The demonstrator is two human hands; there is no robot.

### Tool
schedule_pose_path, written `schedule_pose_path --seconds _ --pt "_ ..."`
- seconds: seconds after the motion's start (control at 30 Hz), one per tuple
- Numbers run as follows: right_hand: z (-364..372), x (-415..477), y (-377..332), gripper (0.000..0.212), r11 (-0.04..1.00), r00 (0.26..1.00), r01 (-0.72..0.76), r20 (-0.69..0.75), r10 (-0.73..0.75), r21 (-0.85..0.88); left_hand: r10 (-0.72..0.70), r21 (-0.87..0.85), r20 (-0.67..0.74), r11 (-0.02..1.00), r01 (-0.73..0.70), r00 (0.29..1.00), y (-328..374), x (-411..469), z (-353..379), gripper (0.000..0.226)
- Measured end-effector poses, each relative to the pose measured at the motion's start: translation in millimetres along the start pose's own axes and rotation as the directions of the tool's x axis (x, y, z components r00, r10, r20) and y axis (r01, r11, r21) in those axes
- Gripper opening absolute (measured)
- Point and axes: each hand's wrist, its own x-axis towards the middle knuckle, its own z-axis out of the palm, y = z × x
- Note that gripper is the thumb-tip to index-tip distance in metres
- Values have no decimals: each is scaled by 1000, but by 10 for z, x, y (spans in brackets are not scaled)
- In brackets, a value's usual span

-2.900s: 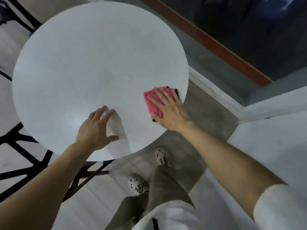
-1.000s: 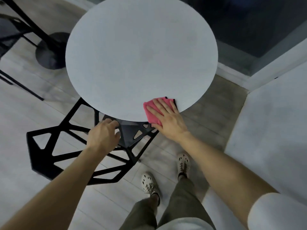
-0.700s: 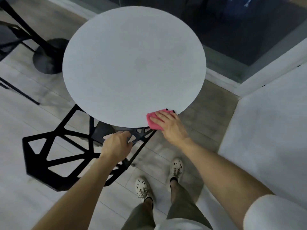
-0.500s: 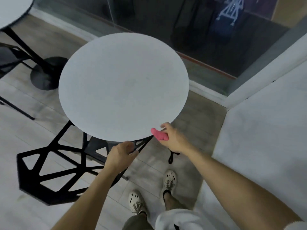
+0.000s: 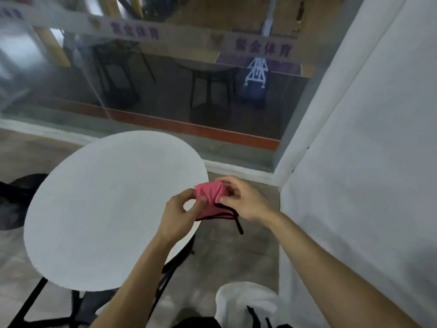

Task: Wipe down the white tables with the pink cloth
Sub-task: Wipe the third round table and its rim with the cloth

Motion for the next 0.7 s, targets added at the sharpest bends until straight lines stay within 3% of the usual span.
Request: schedule_pose_path --seconds 0.13,0.23,0.3,0.4,0.53,0.7 --pt "-156 86 -102 56 998 982 -57 -180 58 14 69 88 -23 994 -66 997 328 437 -41 19" --pt "-218 174 -182 33 993 956 -73 -291 42 -96 149 178 9 973 -148 989 482 635 -140 13" --pt "-266 220 -287 17 987 950 -75 -312 27 -142 166 191 10 968 -164 986 534 746 -230 12" --pt "-330 243 -399 25 980 950 -55 -312 -8 -191 165 203 -10 966 -159 986 541 839 -335 13" --pt "-361 241 -486 21 985 937 -30 -349 -31 -168 174 181 20 968 -175 985 541 876 -399 16" --pt "-375 249 -473 22 964 951 -84 -310 2 -251 266 336 -34 911 -239 963 496 882 -404 17"
